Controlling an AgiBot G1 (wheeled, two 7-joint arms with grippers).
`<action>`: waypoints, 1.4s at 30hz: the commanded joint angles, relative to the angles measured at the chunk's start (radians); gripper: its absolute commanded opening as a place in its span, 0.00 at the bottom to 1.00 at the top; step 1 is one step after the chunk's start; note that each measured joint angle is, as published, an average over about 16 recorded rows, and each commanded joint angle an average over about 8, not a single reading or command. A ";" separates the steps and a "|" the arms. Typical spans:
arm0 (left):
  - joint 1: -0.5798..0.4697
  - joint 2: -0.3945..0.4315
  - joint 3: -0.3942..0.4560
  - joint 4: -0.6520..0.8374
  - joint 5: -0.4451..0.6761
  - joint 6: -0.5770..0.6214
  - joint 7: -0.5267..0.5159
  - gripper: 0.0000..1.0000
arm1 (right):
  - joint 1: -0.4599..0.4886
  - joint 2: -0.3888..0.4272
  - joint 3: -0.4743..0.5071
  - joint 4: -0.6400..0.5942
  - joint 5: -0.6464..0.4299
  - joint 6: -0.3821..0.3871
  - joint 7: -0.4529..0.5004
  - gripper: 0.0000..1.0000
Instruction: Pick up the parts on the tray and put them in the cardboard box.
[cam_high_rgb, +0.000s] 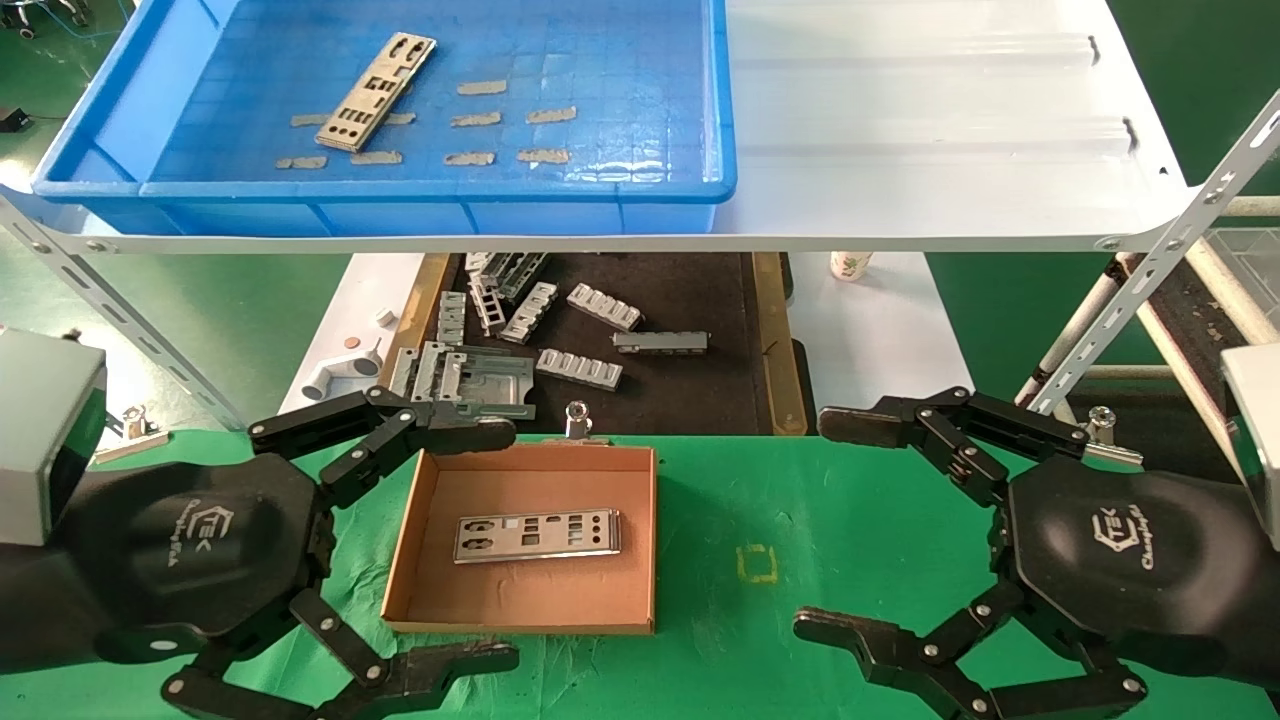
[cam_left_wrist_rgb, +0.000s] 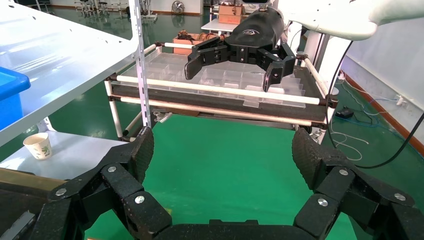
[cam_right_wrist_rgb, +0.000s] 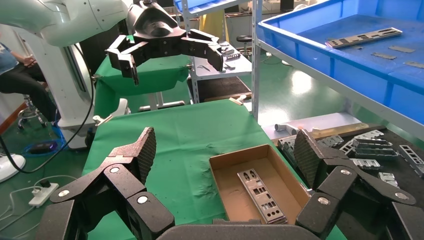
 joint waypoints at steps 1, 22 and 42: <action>0.000 0.000 0.000 -0.001 0.000 0.001 0.001 1.00 | 0.000 0.000 0.000 0.000 0.000 0.000 0.000 0.41; -0.303 0.183 0.051 0.348 0.198 -0.301 -0.017 1.00 | 0.000 0.000 0.000 0.000 0.000 0.000 0.000 0.00; -0.764 0.416 0.186 1.034 0.497 -0.503 0.144 1.00 | 0.000 0.000 0.000 0.000 0.000 0.000 0.000 0.00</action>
